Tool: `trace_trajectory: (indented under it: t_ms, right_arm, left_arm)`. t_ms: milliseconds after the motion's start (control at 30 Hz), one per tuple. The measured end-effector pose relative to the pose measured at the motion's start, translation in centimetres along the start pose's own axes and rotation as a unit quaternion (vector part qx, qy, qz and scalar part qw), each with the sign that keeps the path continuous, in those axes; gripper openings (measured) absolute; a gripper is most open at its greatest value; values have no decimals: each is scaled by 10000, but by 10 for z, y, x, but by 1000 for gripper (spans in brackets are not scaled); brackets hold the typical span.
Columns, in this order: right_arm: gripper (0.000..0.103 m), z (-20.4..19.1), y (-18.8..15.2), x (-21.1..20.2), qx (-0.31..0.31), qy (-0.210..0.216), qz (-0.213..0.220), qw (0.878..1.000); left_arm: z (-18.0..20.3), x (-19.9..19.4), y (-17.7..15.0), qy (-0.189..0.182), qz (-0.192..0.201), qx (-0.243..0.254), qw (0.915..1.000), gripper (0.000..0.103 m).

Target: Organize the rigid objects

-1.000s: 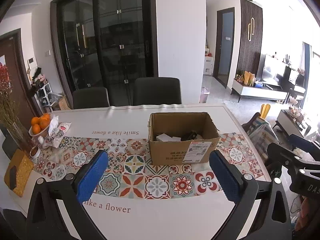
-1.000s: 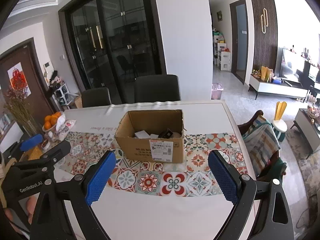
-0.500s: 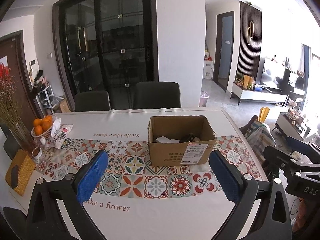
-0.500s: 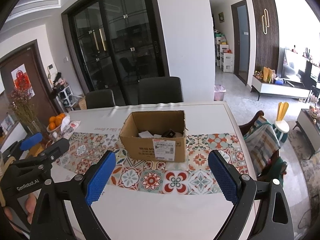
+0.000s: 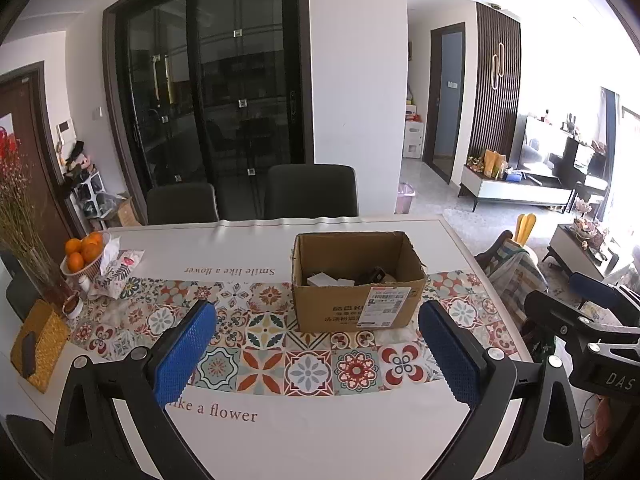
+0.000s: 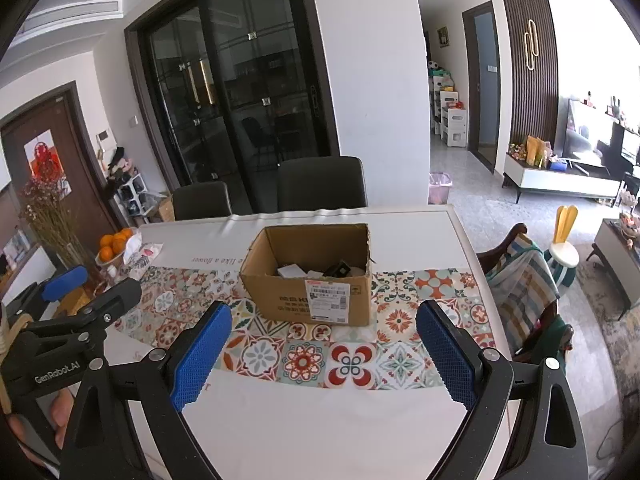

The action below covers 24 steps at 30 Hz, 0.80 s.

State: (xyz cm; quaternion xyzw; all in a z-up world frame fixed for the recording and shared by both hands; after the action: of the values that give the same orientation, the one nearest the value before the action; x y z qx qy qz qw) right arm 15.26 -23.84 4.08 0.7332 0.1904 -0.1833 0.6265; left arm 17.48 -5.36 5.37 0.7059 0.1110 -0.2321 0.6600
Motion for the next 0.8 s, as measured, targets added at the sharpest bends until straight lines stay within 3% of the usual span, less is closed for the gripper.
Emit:
trace_trajectory:
  t_ms: [800]
  right_arm:
    - [93, -3, 0, -5, 6, 5, -32, 10000]
  left_arm:
    - [4, -2, 0, -34, 23, 25, 10000, 103]
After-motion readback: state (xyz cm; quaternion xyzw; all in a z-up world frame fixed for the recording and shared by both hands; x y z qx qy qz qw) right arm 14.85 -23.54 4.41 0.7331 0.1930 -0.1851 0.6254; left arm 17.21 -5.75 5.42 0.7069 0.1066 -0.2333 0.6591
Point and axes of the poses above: each gripper's, at about its wrist camera, not at the fingertips, and x roughly the way its jaws point, z to its right, y to its top, the point moved 3 cm from there along x, roughly the way its jaws point, and after that the axes turned 8 degrees about z, right-handed, at the moved point
